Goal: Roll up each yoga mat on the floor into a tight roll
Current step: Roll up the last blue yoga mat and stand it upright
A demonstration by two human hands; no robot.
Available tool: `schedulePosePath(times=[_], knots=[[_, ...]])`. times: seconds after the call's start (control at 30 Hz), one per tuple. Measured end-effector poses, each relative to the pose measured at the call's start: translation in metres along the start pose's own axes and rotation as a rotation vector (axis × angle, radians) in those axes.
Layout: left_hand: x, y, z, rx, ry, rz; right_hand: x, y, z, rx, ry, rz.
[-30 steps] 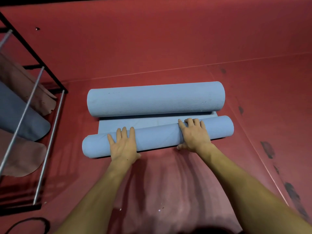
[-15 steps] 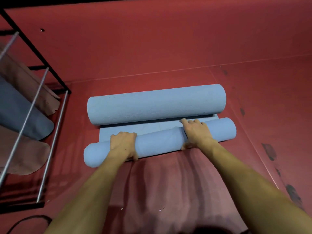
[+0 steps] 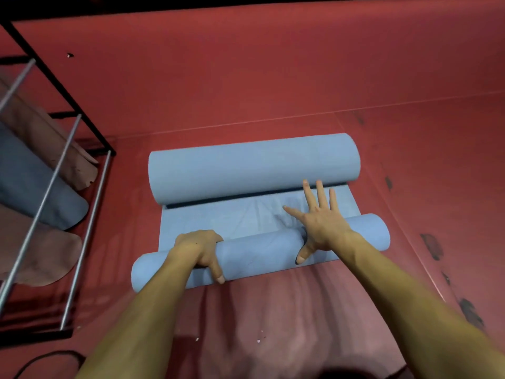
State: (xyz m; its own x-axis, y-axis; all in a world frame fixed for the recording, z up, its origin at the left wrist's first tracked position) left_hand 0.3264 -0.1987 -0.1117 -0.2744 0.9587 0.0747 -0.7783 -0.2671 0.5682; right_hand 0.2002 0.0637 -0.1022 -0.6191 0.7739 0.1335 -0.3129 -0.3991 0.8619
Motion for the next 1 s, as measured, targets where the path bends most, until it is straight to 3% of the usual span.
schedulePosePath(times=[0.13,0.27,0.4,0.73,1.0], knots=[[0.001,-0.003,-0.003,0.036,-0.009,0.02,-0.007,-0.005,-0.001,-0.058,0.043,-0.169],[0.005,-0.001,0.0,0.233,-0.05,-0.02,-0.001,-0.011,0.003,-0.087,0.086,-0.354],[0.005,0.008,0.004,0.354,-0.079,-0.028,-0.001,-0.008,-0.001,-0.11,0.088,-0.387],[0.0,0.019,-0.004,0.266,-0.056,0.081,-0.01,-0.011,-0.007,-0.167,0.067,-0.372],[0.0,0.018,-0.009,0.245,-0.058,-0.011,-0.019,-0.027,-0.006,0.039,0.056,-0.239]])
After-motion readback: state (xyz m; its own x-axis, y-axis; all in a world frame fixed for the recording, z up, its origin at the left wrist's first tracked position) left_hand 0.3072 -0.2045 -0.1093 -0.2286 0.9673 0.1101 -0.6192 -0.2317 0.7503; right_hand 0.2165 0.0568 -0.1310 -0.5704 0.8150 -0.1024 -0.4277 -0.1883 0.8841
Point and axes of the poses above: each hand's wrist, its own z-axis away from the middle knuckle, its own y-axis out of the back of the hand, x = y × z, the point moved 5 cm from there along -z, towards the middle knuckle, and after that the axes turned 5 degrees about -x, right-handed, at the moved point
